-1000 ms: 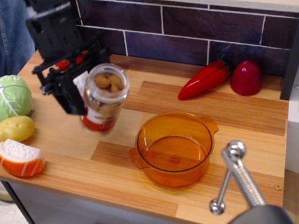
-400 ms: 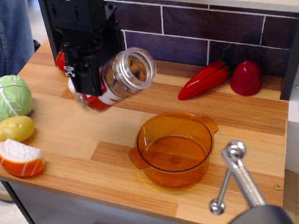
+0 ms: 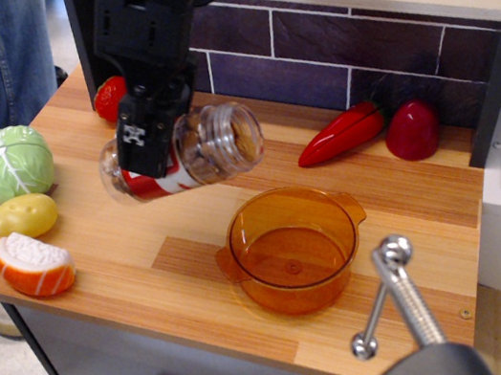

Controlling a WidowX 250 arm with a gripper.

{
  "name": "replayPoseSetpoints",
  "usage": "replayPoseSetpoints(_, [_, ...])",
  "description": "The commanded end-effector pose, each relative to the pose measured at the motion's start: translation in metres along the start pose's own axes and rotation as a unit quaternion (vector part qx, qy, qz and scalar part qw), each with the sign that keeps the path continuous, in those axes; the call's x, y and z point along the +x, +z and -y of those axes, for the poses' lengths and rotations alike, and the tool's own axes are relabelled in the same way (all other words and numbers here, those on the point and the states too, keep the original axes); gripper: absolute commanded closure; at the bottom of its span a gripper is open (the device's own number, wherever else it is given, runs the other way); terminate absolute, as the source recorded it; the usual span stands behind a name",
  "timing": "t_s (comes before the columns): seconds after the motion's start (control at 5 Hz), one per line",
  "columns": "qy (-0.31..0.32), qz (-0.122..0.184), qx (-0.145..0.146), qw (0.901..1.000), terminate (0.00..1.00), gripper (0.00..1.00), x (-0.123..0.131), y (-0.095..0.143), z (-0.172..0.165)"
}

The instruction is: Pour almonds in pot

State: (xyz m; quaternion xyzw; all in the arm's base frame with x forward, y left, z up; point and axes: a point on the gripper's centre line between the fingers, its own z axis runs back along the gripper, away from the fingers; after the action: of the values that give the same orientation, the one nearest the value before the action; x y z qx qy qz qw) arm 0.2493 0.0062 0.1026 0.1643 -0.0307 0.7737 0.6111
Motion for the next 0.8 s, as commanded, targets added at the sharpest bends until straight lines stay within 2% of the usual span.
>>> replayPoseSetpoints(0.0, [0.08,0.054,0.049,0.9942,0.0,1.0,-0.008,0.008,-0.01])
replayPoseSetpoints(0.2, [0.143,0.084,0.115,0.9795,0.0,1.0,-0.011,0.005,-0.014])
replayPoseSetpoints(0.6, [0.209,0.135,0.198,0.9481,0.0,1.0,-0.03,0.006,-0.022])
